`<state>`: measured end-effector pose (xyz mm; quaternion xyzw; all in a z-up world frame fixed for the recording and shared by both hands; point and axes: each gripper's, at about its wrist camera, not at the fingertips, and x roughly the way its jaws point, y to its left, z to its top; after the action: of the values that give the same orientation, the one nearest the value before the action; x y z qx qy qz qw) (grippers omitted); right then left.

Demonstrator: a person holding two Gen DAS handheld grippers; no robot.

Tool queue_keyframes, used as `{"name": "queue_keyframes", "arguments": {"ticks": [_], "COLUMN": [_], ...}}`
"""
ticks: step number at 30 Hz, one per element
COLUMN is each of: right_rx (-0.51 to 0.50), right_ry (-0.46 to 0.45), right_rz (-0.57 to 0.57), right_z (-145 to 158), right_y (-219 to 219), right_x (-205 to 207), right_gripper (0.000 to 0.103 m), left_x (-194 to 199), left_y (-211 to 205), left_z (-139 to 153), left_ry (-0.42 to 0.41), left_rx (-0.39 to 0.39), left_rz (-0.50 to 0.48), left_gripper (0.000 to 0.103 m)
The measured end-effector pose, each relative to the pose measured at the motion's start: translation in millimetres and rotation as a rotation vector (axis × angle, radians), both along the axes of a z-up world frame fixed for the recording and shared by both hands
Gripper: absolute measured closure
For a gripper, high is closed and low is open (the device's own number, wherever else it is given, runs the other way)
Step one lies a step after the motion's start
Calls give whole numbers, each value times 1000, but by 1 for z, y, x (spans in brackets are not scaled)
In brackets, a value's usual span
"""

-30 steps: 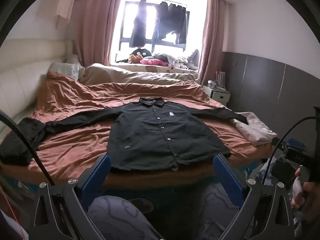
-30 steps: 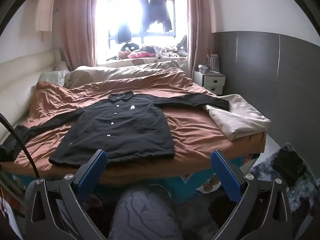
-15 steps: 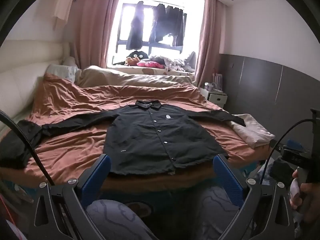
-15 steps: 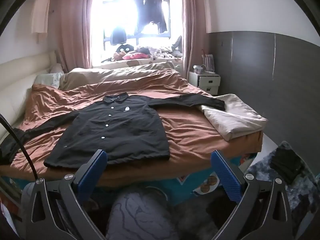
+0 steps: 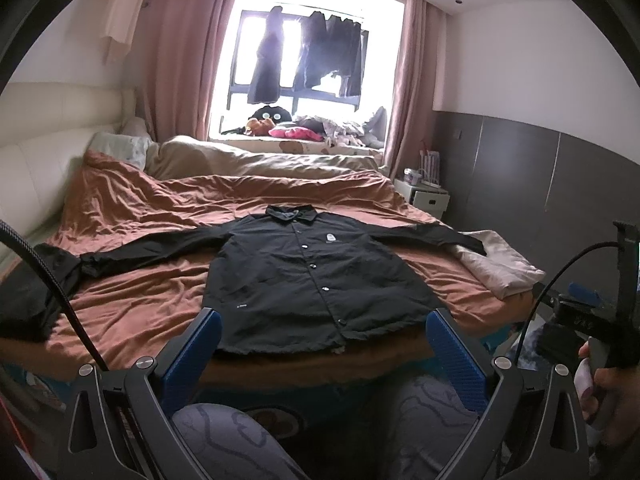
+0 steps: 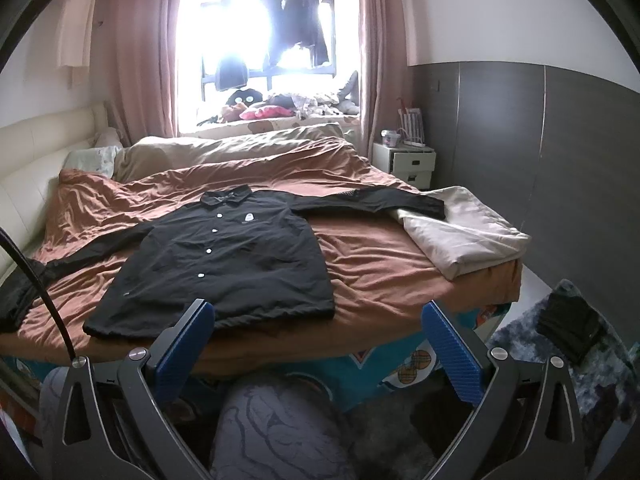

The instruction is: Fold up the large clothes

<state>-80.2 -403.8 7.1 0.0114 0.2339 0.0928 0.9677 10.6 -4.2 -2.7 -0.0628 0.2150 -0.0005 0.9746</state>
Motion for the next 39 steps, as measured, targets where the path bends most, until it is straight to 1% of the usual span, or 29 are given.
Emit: {"name": "queue_keyframes", "arguments": {"ticks": [20, 39], "right_rx": [3, -5], "right_ry": [-9, -30], "right_rz": [13, 8], "right_z": [1, -1], "right_y": [0, 0], "right_x": [0, -8], "right_gripper": [0, 0], "left_x": [-6, -13], "left_y": [-6, 1], "left_z": [-3, -2], "left_ry": [-19, -25], "left_rx": [-4, -13], "left_rz": [-2, -1], "left_gripper": [0, 0]}}
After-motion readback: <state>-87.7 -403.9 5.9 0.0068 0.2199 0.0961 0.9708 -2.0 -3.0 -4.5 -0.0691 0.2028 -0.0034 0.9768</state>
